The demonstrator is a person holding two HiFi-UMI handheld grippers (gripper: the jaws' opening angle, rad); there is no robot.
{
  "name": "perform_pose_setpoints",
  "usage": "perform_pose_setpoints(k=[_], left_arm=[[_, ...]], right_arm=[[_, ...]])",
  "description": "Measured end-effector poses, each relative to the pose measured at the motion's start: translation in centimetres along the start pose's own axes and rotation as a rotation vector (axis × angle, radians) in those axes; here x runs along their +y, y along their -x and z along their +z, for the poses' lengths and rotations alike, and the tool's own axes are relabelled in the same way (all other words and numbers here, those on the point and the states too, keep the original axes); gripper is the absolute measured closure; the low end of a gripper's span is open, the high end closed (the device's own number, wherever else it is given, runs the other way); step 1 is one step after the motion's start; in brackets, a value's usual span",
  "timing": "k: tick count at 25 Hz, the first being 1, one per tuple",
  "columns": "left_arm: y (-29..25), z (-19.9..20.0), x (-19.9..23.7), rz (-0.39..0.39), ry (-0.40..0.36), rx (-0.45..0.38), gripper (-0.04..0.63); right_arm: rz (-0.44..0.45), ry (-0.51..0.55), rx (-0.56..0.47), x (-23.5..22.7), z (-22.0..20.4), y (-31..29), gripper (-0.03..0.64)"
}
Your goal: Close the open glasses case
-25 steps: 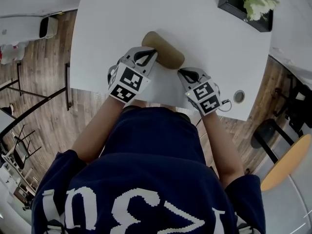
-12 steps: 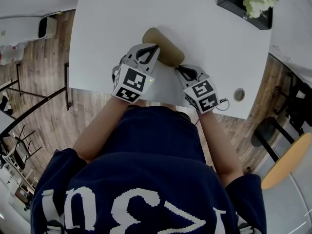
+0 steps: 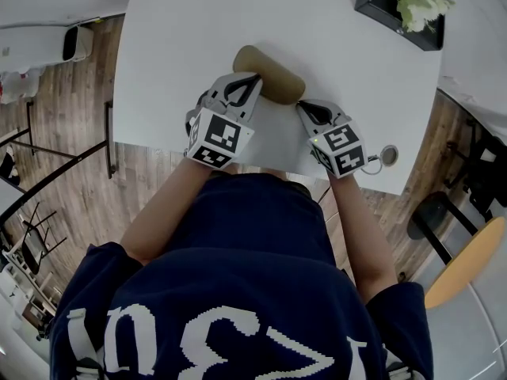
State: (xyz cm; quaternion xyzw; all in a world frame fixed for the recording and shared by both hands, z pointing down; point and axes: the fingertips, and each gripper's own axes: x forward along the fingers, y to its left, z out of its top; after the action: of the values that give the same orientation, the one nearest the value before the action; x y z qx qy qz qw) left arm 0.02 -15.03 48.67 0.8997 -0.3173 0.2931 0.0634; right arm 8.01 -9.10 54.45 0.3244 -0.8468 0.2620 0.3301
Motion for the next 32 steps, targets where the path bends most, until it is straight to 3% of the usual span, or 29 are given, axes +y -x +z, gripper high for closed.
perform_pose_setpoints(k=[13,20,26,32], left_arm=[[-0.9,0.2,0.0,-0.019,-0.038,0.051,0.581],[-1.2,0.6,0.5,-0.062,0.045,0.006,0.581],[-0.1,1.2,1.2,-0.096,0.095,-0.029,0.581],[4.0,8.4,5.9,0.026,0.149,-0.257,0.581]], right_arm=[[-0.106,0.051,0.045,-5.7,2.0,-0.6,0.595],[-0.089,-0.002,0.032,-6.6,2.8,-0.6,0.592],[-0.248,-0.067,-0.269,-8.5,8.1,5.2,0.588],[-0.372,-0.056,-0.567,-8.5,16.2,13.2,0.589]])
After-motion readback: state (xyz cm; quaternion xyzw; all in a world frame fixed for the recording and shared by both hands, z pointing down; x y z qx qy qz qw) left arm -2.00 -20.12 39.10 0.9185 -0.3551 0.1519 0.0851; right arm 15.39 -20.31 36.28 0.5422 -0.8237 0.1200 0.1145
